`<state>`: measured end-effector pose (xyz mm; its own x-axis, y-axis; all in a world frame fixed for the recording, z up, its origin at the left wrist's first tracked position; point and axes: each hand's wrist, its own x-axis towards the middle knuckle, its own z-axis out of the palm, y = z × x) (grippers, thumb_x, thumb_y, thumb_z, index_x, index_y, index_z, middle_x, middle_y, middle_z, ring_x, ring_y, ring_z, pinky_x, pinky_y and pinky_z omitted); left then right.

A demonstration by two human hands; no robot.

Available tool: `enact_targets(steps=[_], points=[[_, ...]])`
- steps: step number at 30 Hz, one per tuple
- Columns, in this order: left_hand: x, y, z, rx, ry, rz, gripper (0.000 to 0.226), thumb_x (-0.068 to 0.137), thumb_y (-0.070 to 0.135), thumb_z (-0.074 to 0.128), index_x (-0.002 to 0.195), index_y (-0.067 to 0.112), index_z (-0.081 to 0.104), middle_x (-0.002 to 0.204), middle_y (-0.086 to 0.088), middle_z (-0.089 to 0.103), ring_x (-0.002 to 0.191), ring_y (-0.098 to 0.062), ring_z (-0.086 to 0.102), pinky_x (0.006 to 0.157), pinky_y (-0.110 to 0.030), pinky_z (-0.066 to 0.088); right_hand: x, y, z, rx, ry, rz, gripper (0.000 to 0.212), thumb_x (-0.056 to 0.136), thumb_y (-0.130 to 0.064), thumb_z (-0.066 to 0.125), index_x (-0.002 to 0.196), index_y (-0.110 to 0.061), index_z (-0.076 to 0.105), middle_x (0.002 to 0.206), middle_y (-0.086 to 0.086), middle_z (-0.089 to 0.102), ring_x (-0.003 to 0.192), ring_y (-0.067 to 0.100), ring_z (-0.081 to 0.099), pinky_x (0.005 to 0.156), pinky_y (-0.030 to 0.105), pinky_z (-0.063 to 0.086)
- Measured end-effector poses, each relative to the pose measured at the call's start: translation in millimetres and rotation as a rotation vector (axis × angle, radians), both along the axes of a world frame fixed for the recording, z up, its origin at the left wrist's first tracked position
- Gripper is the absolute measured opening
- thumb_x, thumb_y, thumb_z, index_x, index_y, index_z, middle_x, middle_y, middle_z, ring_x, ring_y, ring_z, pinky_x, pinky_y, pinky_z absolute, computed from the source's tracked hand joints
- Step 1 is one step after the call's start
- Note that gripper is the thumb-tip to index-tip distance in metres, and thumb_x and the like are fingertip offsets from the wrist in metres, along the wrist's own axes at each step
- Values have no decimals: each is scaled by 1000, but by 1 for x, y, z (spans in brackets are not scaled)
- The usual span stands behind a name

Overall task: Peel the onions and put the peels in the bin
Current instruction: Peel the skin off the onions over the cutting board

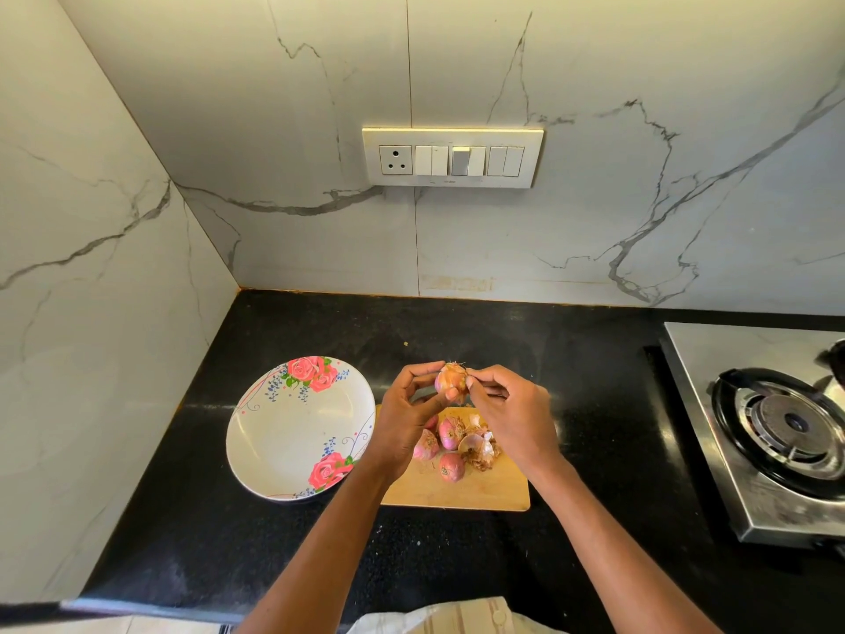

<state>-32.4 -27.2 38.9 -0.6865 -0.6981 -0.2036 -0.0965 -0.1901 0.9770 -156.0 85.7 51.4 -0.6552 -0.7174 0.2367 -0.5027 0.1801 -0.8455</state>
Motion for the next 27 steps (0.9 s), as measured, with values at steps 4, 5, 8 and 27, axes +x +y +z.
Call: enact_targets(steps=[4, 5, 8, 27], points=[[0, 2, -3, 3, -2, -8, 49, 81, 42, 77, 126, 32, 60, 125, 15, 67, 119, -8, 62, 100, -33, 53, 3, 0, -2, -7, 14, -45, 9, 89, -11, 76, 97, -14, 77, 84, -19, 69, 87, -7, 68, 72, 7, 52], [0, 2, -4, 6, 2, -12, 47, 83, 40, 77, 126, 33, 60, 125, 15, 67, 119, -8, 62, 99, -34, 53, 3, -1, -3, -3, 21, -65, 8, 89, -11, 76, 95, -15, 77, 82, -19, 69, 86, -5, 68, 71, 8, 52], [0, 4, -4, 22, 15, -6, 42, 87, 34, 76, 126, 33, 60, 124, 14, 67, 119, -8, 63, 95, -30, 54, 0, -2, -3, 17, -19, -76, 8, 90, -12, 74, 94, -18, 76, 82, -21, 69, 85, -4, 67, 71, 9, 51], [4, 0, -9, 35, -37, 50, 51, 85, 35, 79, 131, 37, 55, 127, 13, 64, 116, -9, 63, 86, -18, 55, -12, 1, -11, 172, -188, 68, 18, 99, -23, 65, 115, -29, 70, 109, -19, 69, 100, -4, 65, 80, 10, 51]])
